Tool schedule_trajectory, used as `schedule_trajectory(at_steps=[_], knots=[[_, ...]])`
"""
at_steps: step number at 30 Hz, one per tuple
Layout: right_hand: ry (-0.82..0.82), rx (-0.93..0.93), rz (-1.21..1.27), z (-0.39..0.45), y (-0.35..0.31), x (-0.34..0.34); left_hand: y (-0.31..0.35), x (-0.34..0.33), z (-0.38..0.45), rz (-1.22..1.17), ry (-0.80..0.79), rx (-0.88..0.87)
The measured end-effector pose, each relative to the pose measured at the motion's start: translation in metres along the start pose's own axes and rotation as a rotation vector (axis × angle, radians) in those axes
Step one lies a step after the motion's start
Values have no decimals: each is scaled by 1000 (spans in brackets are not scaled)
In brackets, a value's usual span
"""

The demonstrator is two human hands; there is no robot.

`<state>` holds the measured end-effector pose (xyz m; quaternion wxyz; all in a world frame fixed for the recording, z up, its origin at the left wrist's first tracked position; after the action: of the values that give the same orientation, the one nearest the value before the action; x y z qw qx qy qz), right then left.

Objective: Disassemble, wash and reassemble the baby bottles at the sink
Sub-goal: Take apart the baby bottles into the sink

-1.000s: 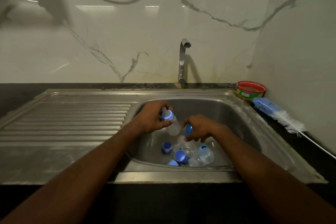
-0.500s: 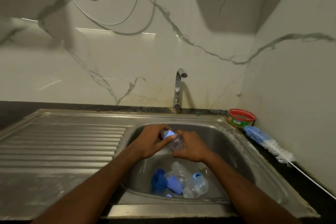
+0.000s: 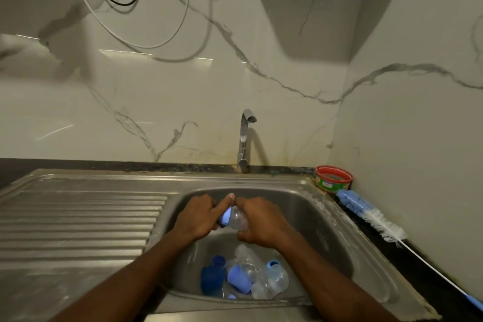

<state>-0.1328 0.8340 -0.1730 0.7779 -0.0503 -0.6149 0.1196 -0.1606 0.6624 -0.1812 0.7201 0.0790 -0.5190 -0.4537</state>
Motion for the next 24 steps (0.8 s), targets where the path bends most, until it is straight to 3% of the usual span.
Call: schedule_trajectory(at_steps=[2,4,7,13,20,24], knots=[[15,4,-28,1,-2,0,-3,3,-1,-61,-66,118],[-10,-26,-17,1,-1,-1,-8,3,1,-73,-72,122],[-31,-100,56,3,8,-2,-10,-2,7,-152,61,-35],[-55,-146,224,5,21,-1,-4,0,1,-284,-66,-349],[-128,-42,352,4,13,-3,-5,2,2,-350,-6,-131],[-82,31,260,5,11,-4,-10,0,2,-175,16,0]])
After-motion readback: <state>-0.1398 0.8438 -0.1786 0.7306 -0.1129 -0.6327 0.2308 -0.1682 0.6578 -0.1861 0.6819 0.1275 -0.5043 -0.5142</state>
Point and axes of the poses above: each hand's wrist, its own z-axis towards the middle knuckle, its own x-axis out of the back of the hand, y = z × x, the point moved 3 cm from there along z, towards the middle knuckle, and after that the axes turned 14 degrees about -x, right-handed, at the moved point
